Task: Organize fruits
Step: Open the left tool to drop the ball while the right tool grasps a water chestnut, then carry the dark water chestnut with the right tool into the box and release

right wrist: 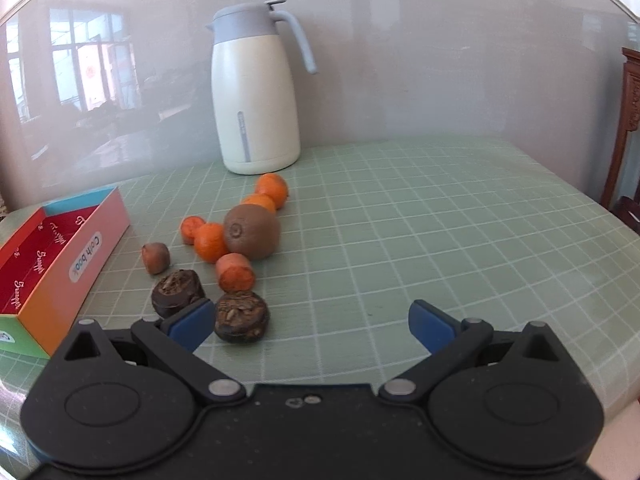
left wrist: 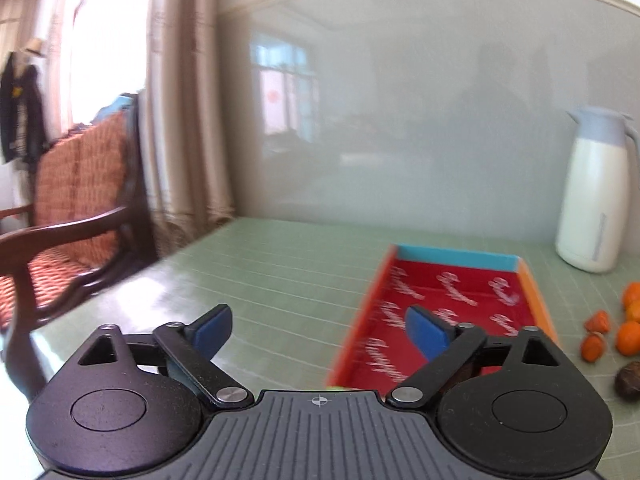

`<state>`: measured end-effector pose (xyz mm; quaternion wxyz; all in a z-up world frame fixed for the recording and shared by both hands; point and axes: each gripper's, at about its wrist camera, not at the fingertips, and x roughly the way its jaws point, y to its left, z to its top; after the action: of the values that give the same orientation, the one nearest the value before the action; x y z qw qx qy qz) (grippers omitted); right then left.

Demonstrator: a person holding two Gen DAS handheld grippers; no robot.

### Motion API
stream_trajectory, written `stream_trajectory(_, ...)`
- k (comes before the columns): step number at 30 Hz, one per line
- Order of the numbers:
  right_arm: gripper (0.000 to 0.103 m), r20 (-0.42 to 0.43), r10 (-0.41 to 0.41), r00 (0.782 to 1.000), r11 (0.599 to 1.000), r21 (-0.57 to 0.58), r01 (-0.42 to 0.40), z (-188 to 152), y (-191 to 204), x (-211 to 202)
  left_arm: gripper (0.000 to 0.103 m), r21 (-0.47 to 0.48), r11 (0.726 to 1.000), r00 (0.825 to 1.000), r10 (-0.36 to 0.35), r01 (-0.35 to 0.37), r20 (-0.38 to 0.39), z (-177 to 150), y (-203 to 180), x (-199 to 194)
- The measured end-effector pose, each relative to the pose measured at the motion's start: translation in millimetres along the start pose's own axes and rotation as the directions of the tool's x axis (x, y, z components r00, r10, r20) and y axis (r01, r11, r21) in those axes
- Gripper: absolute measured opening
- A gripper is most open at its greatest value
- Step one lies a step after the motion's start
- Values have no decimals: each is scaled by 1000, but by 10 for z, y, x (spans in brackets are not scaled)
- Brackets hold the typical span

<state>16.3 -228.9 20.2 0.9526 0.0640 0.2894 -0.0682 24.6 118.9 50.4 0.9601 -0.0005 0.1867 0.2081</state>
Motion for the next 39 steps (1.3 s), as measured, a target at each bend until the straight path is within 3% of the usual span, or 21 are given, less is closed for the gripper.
stream_trajectory(9, 99, -59, 24, 998, 1000, 15, -24, 20, 132, 271, 97, -91, 992, 996, 86, -86, -3, -68, 526, -62)
stream_trajectory(14, 84, -102, 20, 995, 1000, 15, -19, 7, 198, 440, 99, -105, 988, 993, 117, -117, -4, -103, 688, -50)
stream_trajectory(18, 83, -105, -11, 994, 1000, -22, 9, -21, 298, 495, 101, -128, 982, 990, 141, -140, -3, -117, 802, -57)
stream_trajectory(21, 70, -92, -21, 996, 998, -53, 16, -37, 360, 495, 103, -142, 977, 987, 158, -157, -5, -130, 885, -41)
stream_trajectory(23, 48, -84, -8, 996, 998, -63, 3, -43, 388, 480, 103, -155, 974, 986, 164, -163, -11, -139, 937, -29)
stream_trajectory(25, 42, -78, -9, 997, 997, -73, 3, -44, 416, 472, 103, -167, 971, 985, 170, -171, -21, -144, 984, -18)
stream_trajectory(33, 42, -42, 29, 999, 998, -59, -31, -6, 447, 403, 103, -202, 961, 982, 187, -191, -37, -176, 1104, -14)
stream_trajectory(39, 42, 25, 117, 993, 991, -65, -116, 49, 550, 244, 103, -231, 948, 976, 212, -217, -46, -192, 1219, -14)
